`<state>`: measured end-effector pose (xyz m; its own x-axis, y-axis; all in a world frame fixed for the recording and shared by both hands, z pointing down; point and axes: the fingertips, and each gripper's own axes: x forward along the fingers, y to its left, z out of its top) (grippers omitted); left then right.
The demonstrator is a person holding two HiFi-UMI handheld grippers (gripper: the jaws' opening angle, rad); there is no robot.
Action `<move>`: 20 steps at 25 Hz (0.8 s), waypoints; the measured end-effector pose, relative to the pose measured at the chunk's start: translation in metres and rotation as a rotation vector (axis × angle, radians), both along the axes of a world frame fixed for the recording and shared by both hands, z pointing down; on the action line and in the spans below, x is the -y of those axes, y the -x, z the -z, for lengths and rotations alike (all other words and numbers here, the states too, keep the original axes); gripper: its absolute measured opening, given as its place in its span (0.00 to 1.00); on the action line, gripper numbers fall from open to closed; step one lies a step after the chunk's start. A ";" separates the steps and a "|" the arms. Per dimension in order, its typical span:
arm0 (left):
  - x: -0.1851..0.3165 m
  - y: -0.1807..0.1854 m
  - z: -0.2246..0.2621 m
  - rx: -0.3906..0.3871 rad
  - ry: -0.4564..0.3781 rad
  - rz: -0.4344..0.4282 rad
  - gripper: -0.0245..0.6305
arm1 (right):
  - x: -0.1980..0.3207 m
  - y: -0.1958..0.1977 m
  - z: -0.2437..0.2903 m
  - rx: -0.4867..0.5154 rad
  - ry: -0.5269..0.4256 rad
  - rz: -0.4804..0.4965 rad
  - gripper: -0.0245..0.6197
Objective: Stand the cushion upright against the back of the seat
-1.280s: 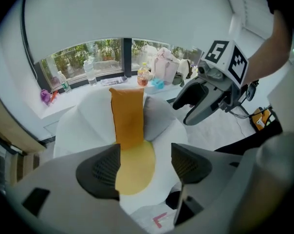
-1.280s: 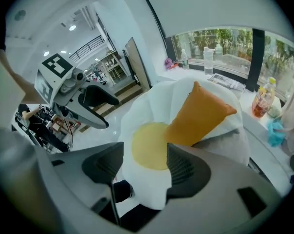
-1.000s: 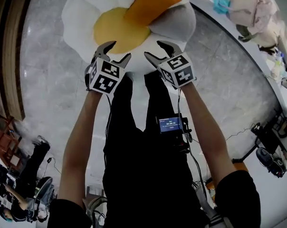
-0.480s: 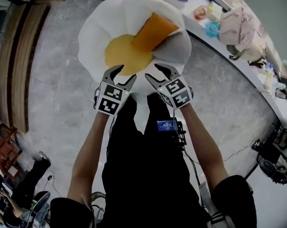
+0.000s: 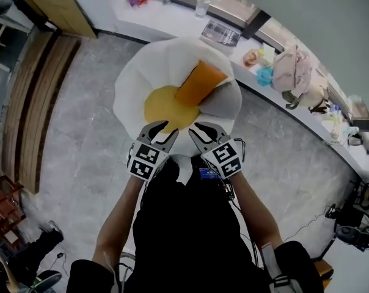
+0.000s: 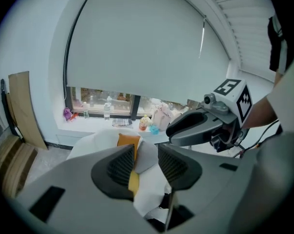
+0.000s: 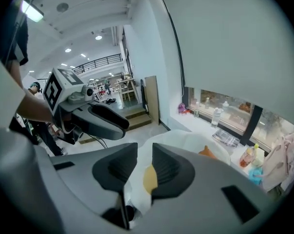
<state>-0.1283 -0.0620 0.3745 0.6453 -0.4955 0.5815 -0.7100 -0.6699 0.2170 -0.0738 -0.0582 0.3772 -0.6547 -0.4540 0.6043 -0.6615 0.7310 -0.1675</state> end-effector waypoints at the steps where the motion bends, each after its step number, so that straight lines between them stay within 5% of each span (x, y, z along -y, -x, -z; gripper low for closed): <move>1: 0.000 0.002 0.007 -0.010 -0.011 0.004 0.28 | -0.001 0.002 0.006 0.007 -0.011 -0.005 0.20; 20: -0.045 0.040 0.064 -0.181 -0.065 0.069 0.06 | -0.040 0.032 0.081 0.093 -0.106 -0.053 0.07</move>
